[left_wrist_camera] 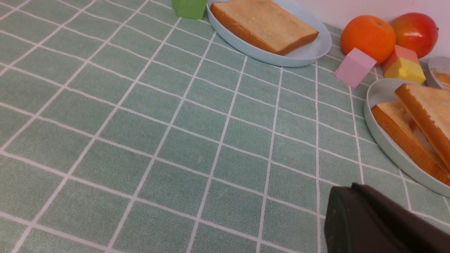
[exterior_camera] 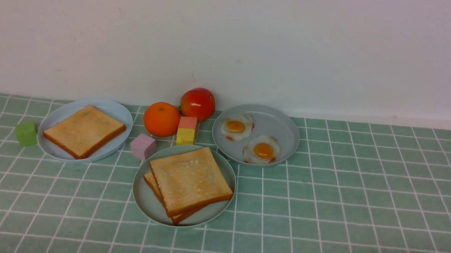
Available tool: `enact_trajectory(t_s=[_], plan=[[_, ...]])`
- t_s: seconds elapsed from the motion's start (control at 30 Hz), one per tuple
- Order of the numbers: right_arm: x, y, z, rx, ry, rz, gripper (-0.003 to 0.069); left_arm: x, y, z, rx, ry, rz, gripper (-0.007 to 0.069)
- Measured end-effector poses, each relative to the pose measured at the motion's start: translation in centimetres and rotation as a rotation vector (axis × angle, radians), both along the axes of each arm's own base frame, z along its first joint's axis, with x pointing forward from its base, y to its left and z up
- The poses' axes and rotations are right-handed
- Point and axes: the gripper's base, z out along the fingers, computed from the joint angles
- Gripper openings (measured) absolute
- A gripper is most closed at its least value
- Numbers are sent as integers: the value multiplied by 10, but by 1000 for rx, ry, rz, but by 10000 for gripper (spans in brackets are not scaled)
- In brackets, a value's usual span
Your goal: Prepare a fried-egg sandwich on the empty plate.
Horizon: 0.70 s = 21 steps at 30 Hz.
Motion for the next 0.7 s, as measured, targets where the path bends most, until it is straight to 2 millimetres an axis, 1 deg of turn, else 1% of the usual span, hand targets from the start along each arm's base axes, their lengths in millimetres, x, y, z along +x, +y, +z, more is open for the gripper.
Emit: enact_trajectory(t_s=[0.7], plan=[[0,0,0,0,0,0,0,0,0,0,0,-1,0,-4]])
